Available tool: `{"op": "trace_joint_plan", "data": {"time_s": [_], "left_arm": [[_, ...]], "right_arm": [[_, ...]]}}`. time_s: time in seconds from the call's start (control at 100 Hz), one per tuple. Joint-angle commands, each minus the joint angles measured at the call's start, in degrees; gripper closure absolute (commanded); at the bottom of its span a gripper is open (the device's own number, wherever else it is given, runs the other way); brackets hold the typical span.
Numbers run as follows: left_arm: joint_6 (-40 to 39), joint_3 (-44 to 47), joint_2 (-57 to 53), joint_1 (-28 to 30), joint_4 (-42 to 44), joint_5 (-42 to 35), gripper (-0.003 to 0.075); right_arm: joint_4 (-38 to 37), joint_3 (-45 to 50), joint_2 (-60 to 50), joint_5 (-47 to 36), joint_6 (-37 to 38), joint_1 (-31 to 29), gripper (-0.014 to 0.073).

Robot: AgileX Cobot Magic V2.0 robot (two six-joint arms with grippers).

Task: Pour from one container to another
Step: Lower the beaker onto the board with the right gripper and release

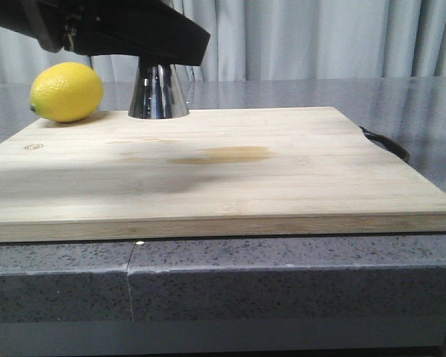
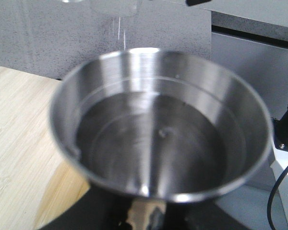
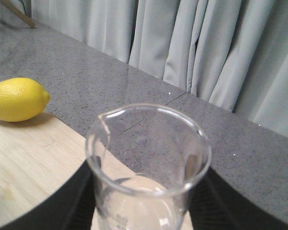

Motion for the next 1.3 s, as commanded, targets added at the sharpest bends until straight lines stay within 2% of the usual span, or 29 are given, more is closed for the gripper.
{"op": "trace_joint_plan", "data": {"time_s": [0.0,0.16,0.55,0.86,1.19,1.29], "left_arm": [[-0.2,-1.4,-1.5,-0.5,-4.0,2.2,0.074],[-0.2,-1.4,-1.5,-0.5,-4.0,2.2,0.0739],[-0.2,-1.4,-1.5,-0.5,-4.0,1.6,0.0739],[-0.2,-1.4,-1.5,-0.5,-4.0,1.5,0.0739],[-0.2,-1.4,-1.5,-0.5,-4.0,1.5,0.0739],[-0.2,-1.4,-1.5,-0.5,-4.0,1.5,0.0739]], "right_arm": [[3.5,-0.5,1.2,-8.1,-0.7,-2.6,0.0528],[3.5,0.6,6.8,-12.0,-1.0,-2.7,0.0528],[7.5,0.6,17.4,-18.1,-11.0,-2.7,0.0528],[8.0,0.6,23.4,-20.6,-12.2,-2.7,0.0528],[8.0,0.6,24.8,-22.5,-12.3,-3.7,0.0522],[8.0,0.6,24.8,-23.4,-12.3,-3.7,0.0468]]}}
